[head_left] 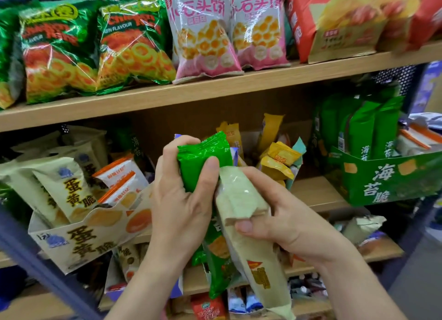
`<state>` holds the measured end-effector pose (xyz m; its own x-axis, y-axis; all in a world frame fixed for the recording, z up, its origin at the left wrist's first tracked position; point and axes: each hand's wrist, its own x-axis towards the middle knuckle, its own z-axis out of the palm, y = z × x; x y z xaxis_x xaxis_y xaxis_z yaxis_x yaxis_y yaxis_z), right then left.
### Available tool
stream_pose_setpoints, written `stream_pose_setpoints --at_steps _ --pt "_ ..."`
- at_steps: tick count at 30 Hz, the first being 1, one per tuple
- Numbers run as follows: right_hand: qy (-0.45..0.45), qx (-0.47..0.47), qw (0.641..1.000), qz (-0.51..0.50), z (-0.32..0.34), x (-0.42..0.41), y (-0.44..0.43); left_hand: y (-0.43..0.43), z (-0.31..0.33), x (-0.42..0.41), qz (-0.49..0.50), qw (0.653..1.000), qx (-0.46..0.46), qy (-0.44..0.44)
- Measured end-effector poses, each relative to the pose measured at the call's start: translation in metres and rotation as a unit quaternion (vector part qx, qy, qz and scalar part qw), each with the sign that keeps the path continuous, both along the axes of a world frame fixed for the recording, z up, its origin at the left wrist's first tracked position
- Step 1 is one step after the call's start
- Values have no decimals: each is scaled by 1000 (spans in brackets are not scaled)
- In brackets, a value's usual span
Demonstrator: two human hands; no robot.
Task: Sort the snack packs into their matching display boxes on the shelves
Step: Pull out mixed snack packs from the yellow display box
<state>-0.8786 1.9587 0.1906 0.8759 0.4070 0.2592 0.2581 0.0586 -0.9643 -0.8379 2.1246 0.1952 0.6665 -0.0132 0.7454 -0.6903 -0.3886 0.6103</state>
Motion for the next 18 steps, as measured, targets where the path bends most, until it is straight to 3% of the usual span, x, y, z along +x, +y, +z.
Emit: stream_pose_setpoints --at_steps 4,10,15,18 --pt "19 -92 995 45 -2 -5 -4 -3 3 4 -11 997 -67 21" --pt "7 -135 990 39 -4 -3 -3 -9 2 1 -127 971 -182 93" --pt "-15 -79 997 -8 -19 -4 -8 8 11 15 -98 964 -238 75" --pt "-4 -27 998 -51 -21 -9 -20 29 13 24 -39 982 -181 37"
